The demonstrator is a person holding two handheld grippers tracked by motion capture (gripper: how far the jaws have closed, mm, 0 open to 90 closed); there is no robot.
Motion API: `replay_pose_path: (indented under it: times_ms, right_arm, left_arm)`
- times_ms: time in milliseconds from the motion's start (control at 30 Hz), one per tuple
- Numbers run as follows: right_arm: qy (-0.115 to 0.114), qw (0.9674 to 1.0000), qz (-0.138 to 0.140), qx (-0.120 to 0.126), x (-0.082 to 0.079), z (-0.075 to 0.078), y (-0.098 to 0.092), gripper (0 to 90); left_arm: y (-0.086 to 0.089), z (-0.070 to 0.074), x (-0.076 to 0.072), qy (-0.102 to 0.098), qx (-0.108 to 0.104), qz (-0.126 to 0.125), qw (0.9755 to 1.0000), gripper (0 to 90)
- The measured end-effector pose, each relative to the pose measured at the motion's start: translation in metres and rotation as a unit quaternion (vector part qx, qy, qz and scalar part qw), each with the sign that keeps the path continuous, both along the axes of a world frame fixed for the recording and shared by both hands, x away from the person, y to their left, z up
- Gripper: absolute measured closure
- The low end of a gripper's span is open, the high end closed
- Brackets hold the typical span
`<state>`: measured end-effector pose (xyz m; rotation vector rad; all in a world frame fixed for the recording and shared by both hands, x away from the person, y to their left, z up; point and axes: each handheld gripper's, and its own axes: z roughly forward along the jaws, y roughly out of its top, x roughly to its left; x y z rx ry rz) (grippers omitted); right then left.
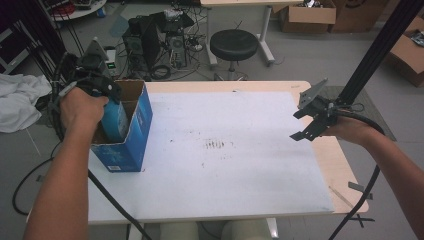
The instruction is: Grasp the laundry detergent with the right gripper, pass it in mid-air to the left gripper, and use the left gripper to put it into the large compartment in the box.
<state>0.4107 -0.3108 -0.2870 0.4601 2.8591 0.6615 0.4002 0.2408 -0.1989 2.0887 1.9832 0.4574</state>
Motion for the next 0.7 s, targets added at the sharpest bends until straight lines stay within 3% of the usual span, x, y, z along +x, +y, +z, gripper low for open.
replay_pose_path:
  times_ms: [300, 700]
  right_arm:
    - [0.0, 1.0, -0.002, 0.0, -0.001, -0.001, -0.003, 17.7]
    - [-0.001, 1.0, 0.0, -0.003, -0.001, -0.003, 0.001, 18.5]
  left_arm:
    - [0.004, -0.031, 0.001, 0.007, -0.001, -0.006, 1.0, 37.8]
    - [0.005, -0.056, 0.001, 0.016, -0.005, -0.011, 0.9998, 37.7]
